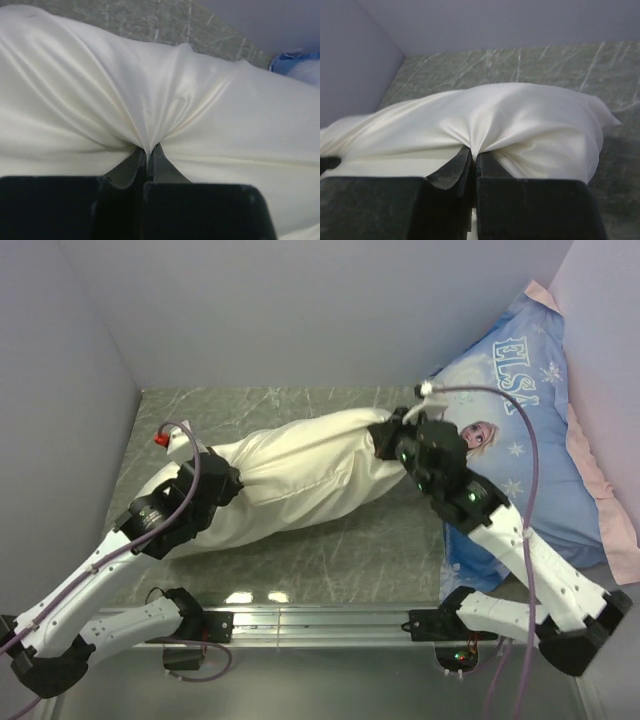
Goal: Remove the pillowcase from the pillow
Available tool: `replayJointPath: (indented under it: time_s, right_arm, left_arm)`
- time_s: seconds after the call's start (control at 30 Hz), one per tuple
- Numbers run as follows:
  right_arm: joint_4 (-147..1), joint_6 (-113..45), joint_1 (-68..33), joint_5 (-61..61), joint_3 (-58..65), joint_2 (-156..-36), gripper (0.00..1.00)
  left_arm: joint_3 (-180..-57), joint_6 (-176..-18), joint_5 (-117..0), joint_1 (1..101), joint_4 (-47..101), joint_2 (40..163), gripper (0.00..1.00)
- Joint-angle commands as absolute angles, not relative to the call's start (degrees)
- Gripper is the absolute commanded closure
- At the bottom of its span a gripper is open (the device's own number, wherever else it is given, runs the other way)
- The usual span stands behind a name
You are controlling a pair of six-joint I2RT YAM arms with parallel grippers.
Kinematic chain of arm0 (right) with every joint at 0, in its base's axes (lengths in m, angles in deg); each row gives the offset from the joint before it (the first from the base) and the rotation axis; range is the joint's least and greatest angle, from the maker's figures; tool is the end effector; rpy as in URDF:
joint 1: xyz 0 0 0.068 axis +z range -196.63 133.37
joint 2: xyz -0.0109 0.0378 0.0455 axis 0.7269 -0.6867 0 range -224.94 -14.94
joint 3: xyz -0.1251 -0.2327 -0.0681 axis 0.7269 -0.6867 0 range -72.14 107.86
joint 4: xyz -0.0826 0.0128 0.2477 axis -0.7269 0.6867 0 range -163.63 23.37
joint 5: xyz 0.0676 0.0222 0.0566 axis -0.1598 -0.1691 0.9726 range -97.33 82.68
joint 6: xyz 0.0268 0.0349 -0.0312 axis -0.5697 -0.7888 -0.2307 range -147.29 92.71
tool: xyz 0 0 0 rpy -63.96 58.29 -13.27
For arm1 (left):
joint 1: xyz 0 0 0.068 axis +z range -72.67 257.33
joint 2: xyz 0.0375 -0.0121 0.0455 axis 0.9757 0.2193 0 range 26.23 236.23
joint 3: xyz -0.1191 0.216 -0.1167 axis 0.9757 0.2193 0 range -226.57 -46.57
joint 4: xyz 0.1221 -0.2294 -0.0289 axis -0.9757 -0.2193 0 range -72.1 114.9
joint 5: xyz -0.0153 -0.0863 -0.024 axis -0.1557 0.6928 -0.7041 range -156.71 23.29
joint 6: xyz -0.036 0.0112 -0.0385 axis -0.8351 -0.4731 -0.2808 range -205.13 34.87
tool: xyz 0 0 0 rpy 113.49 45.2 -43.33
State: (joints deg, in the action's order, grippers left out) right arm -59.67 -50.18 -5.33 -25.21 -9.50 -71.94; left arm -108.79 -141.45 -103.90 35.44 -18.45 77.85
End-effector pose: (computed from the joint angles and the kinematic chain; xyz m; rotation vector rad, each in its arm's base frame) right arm 0.1732 0.1374 0.4030 -0.0443 1.7409 0.5625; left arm 0.1424 -0.0987 0.3692 -0.6167 1.9422 -0.3854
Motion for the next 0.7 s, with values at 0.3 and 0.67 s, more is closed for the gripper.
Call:
replayJointPath:
  time_s: [0.3,0.67]
  right_arm:
    - [-55.00,-42.50,-9.02,-10.06,42.09,-115.02,1.00]
    - [-52.60,-39.77,-4.79,-5.48,54.09,-130.00,1.00]
  left_arm:
    - [-119.95,-141.56,-103.89,16.61,-13.08,89.24,0.99]
    - [-134.56,-130.04,-92.03,29.68,-4.72,105.68,1.00]
